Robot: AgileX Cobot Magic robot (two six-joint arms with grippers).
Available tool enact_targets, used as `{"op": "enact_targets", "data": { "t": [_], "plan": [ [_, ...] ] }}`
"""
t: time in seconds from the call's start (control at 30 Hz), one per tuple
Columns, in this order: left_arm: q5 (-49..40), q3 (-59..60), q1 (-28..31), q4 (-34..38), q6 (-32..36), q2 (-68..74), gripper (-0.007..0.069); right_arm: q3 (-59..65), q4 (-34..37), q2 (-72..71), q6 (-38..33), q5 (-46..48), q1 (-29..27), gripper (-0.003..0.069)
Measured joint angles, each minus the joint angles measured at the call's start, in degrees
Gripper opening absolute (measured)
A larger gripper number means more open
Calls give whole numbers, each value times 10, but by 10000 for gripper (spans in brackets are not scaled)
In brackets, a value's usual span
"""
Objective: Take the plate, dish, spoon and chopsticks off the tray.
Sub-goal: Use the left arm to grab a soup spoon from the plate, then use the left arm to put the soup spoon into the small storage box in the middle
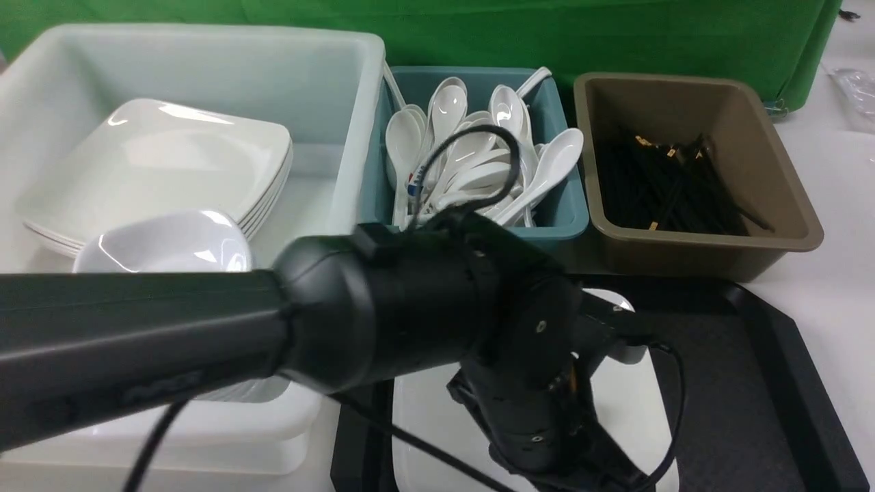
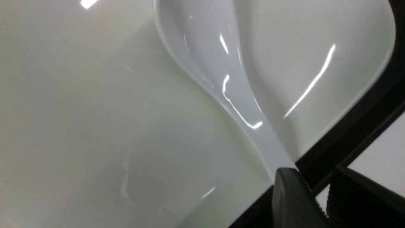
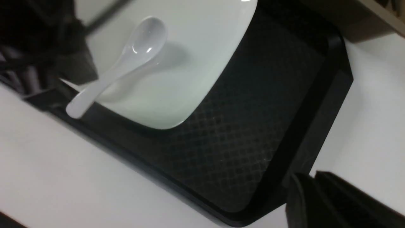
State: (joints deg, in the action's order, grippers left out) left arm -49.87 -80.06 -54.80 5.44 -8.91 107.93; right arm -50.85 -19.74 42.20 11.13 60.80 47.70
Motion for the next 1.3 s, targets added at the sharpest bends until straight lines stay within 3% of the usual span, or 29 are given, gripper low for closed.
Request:
{"op": "enact_targets", "data": {
  "t": [0.03,0.23,0.37,0.4,0.63,0.7,0.83,1.03,1.17,1.3],
  "plan": [
    [-4,-3,0,0,-1,6,202,0,0,-1,-1,0,0,73],
    [-27,-59,1,-8,-21,77,440,2,2,-12,-31,0,0,87],
    [-31,-68,1,-14,-22,100,481,2,2,-12,-37,0,0,89],
    [-30,-70,1,-17,-23,102,471,2,2,-12,-43,0,0,91],
    [-32,-71,2,-64,-29,109,171,2,2,-12,-54,0,0,106],
    [-33,-71,3,-62,-30,109,129,2,2,-12,-56,0,0,108],
    [-47,-81,3,-90,-17,105,134,2,3,-12,-57,0,0,116],
    [-64,-142,10,-201,-17,45,134,2,2,-12,-57,-1,0,121],
    [28,-203,95,-231,-1,5,134,2,1,-12,-56,-13,0,128],
    [125,-228,190,-171,43,25,134,2,1,-12,-42,-21,0,130]
  ]
}}
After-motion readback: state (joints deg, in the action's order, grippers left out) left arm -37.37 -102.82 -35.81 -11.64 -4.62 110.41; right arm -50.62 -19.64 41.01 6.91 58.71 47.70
